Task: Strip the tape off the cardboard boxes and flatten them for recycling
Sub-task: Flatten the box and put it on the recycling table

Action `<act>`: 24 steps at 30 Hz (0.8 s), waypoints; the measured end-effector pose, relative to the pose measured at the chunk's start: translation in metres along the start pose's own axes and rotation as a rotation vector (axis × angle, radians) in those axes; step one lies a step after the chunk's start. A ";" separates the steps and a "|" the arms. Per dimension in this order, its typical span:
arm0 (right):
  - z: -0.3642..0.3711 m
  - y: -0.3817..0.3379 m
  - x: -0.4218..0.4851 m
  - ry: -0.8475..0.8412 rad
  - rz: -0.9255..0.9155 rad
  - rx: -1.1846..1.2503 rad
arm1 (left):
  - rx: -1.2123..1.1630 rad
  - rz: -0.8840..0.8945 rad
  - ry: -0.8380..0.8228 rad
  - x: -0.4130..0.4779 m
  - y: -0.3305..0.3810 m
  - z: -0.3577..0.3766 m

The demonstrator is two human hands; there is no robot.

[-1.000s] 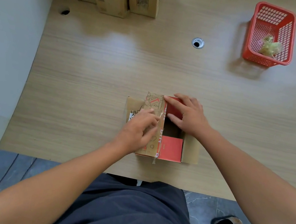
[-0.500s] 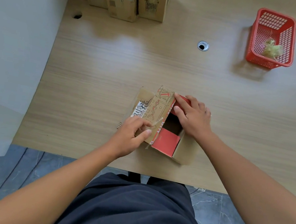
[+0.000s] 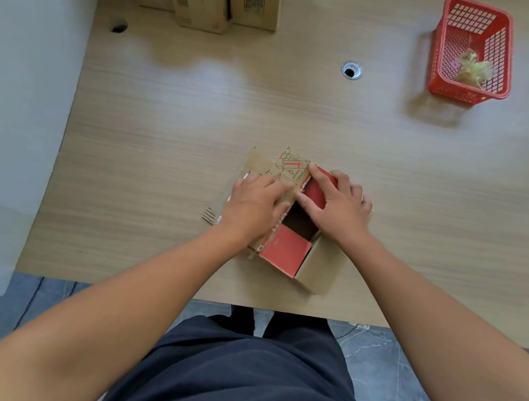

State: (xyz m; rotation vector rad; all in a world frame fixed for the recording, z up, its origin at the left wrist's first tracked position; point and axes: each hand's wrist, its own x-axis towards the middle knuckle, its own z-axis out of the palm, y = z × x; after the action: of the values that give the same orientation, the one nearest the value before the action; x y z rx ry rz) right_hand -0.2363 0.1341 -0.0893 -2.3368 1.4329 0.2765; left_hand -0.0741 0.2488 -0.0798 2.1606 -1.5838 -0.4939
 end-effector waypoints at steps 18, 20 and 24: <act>-0.003 -0.009 -0.004 -0.021 0.035 0.025 | -0.178 0.252 -0.203 -0.088 -0.042 -0.034; -0.003 -0.009 -0.005 -0.024 0.032 0.019 | -0.082 0.327 -0.172 -0.080 -0.042 -0.036; -0.005 -0.008 -0.003 -0.042 0.034 0.006 | -0.111 0.476 -0.088 -0.068 -0.048 -0.042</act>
State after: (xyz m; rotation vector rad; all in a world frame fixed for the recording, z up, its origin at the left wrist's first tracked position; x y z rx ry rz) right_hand -0.2307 0.1380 -0.0816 -2.2897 1.4521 0.3282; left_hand -0.0339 0.3313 -0.0664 1.6221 -1.9865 -0.5087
